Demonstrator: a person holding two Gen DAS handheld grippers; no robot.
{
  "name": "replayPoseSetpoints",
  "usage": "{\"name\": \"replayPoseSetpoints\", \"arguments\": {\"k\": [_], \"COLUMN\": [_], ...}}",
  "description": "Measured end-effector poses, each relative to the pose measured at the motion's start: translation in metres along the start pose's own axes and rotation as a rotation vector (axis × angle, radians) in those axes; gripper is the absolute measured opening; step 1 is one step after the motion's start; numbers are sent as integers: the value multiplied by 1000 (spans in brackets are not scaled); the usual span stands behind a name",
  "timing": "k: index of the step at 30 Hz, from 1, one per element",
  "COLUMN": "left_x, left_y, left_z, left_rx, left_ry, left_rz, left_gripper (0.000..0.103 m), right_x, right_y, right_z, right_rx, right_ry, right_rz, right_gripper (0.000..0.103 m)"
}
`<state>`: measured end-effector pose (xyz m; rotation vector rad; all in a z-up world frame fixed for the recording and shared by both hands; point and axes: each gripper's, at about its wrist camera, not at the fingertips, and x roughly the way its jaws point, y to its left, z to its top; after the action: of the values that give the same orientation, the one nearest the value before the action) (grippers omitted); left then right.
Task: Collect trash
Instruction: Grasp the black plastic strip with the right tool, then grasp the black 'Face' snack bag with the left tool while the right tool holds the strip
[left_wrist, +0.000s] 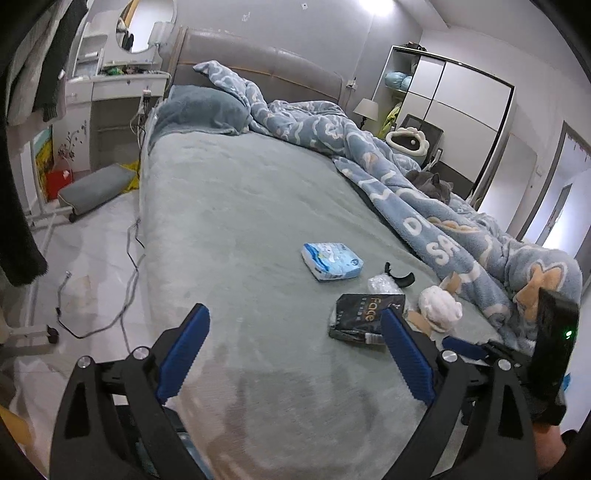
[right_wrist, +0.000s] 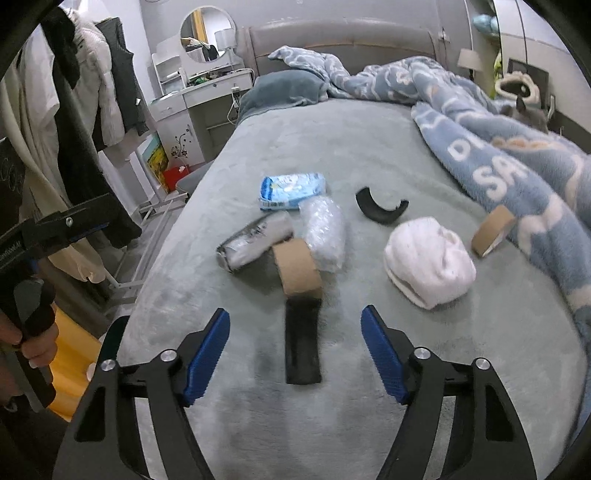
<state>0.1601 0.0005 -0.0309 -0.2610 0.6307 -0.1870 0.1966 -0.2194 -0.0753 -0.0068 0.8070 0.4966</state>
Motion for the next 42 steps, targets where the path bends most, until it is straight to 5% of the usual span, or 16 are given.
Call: {"name": "replayPoseSetpoints", "arguments": {"k": [5, 20, 42], "left_x": [14, 56, 101], "left_y": [-4, -27, -43], "left_z": [2, -2, -16], "left_rx": [-25, -21, -51], "left_ry": [11, 67, 170], "left_rz": [-33, -137, -238], "left_gripper": [96, 96, 94], "right_x": [9, 16, -16], "right_y": [-11, -20, -58], "right_z": [-1, 0, 12], "right_rx": [44, 9, 81], "right_ry": [32, 93, -17], "right_rz": [53, 128, 179], "right_gripper": [66, 22, 20]}}
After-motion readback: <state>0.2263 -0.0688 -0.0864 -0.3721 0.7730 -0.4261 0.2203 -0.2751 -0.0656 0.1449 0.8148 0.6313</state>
